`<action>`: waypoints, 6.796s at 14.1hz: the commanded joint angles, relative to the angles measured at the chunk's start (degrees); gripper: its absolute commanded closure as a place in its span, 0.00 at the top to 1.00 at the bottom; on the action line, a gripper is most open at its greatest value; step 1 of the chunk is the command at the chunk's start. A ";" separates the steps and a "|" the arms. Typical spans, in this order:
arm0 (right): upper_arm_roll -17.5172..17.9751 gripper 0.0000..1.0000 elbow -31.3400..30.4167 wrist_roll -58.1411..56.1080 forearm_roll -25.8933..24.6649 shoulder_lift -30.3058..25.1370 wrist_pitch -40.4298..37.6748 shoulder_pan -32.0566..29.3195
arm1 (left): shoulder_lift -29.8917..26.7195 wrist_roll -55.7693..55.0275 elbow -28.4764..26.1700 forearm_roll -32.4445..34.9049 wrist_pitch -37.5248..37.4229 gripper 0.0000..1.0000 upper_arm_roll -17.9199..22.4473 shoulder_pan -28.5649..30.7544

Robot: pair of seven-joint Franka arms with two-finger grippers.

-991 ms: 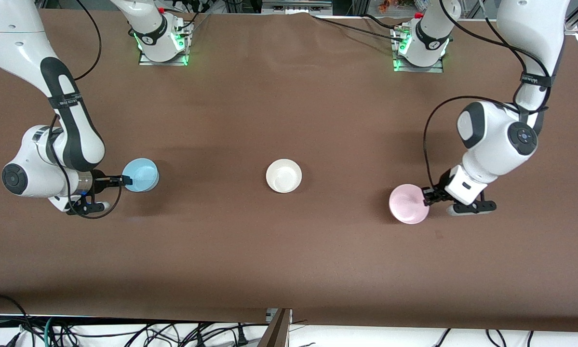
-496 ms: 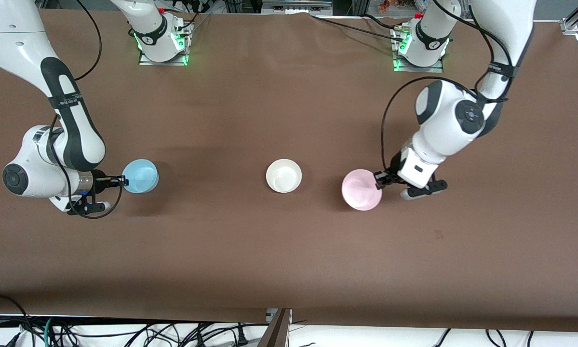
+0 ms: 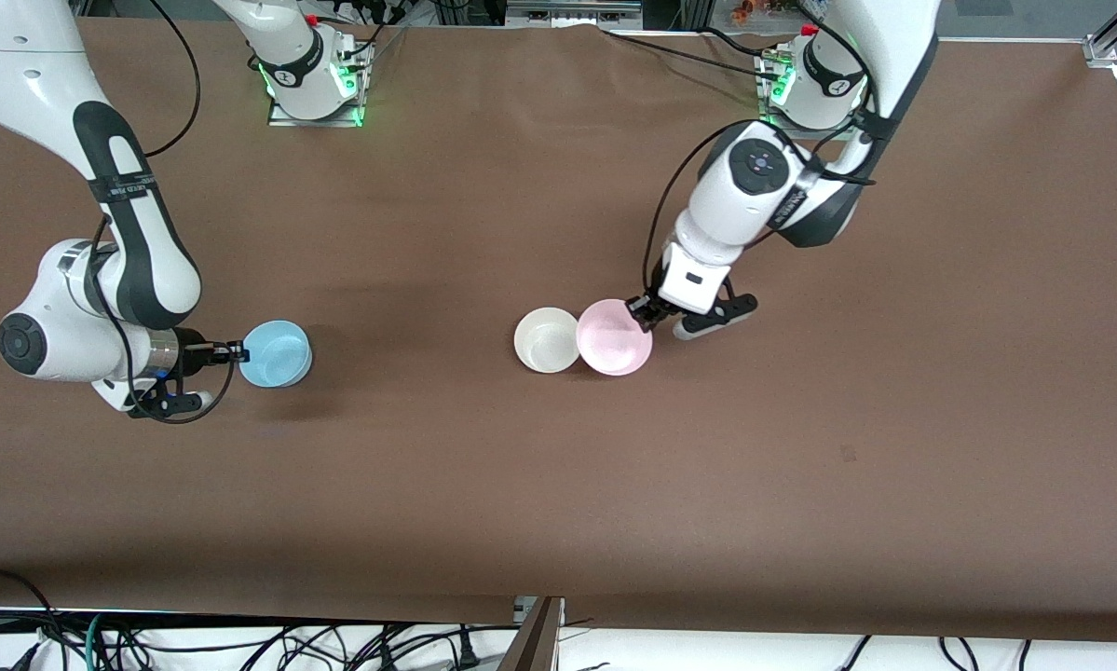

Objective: Stack pink and blue bowls on white bowl

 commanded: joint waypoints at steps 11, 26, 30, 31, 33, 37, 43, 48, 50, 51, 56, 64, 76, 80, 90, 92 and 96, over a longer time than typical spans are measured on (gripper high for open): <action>5.17 0.00 8.53 -0.27 1.50 -1.19 -10.01 1.59 | 10.13 -38.29 7.62 27.17 2.34 0.00 0.91 -11.06; 10.97 0.00 9.59 12.47 1.58 -1.10 -9.92 2.30 | 13.38 -39.00 9.74 30.15 1.02 0.00 1.70 -11.95; 11.06 0.00 9.59 14.23 1.58 -1.19 -9.92 3.09 | 13.91 -39.35 9.74 30.68 1.02 0.00 1.87 -11.95; 11.06 0.00 9.59 15.28 1.58 -1.19 -9.92 3.61 | 14.09 -39.35 9.83 30.68 1.02 0.00 1.96 -11.95; 11.24 0.00 9.59 17.47 1.58 -1.19 -9.83 4.49 | 14.53 -39.96 9.91 31.56 1.02 0.00 1.96 -12.03; 13.25 0.00 10.82 21.87 1.58 -1.19 -9.92 4.67 | 15.32 -44.96 10.09 36.56 1.02 0.00 1.96 -12.47; 13.78 0.00 10.99 25.82 1.58 -1.10 -9.31 6.78 | 16.20 -45.85 10.97 37.19 1.02 0.00 2.05 -12.47; 14.31 0.00 11.26 30.22 1.67 -0.84 -8.17 8.54 | 16.29 -46.47 11.06 37.19 1.02 0.13 2.05 -12.47; 14.75 0.00 11.78 31.89 2.89 -0.66 -7.99 9.15 | 16.29 -46.47 11.06 37.19 1.02 0.17 2.05 -12.47; 14.84 0.00 11.79 32.33 5.34 -0.57 -7.81 9.33 | 16.29 -46.47 11.06 37.19 1.02 0.17 2.05 -12.47; 14.75 0.00 11.79 36.37 7.56 0.04 -3.86 13.54 | 15.76 -46.20 11.23 37.28 1.02 0.24 2.14 -12.04; 14.67 0.00 11.79 41.73 7.12 1.98 -0.52 18.73 | 13.22 -45.85 14.74 37.19 -2.05 0.50 2.32 -10.63; 14.49 0.00 11.79 44.20 6.86 6.55 7.13 25.32 | 12.42 -40.24 29.41 30.53 -18.38 0.52 1.79 -9.31; 14.40 0.00 11.79 44.11 6.68 7.51 7.40 26.03 | 12.51 -36.54 34.95 28.32 -24.98 0.54 1.79 -8.96; 14.31 0.00 11.79 44.20 6.25 8.48 8.45 27.00 | 9.44 -14.42 43.75 14.97 -38.78 0.56 1.52 0.35; 14.31 0.00 11.79 44.20 5.63 8.66 8.45 27.00 | 7.33 -6.35 43.75 10.84 -42.82 0.57 1.52 3.59; 14.31 0.00 11.79 44.12 5.36 9.10 8.80 27.00 | 3.03 6.32 43.75 5.47 -48.01 0.57 1.52 9.75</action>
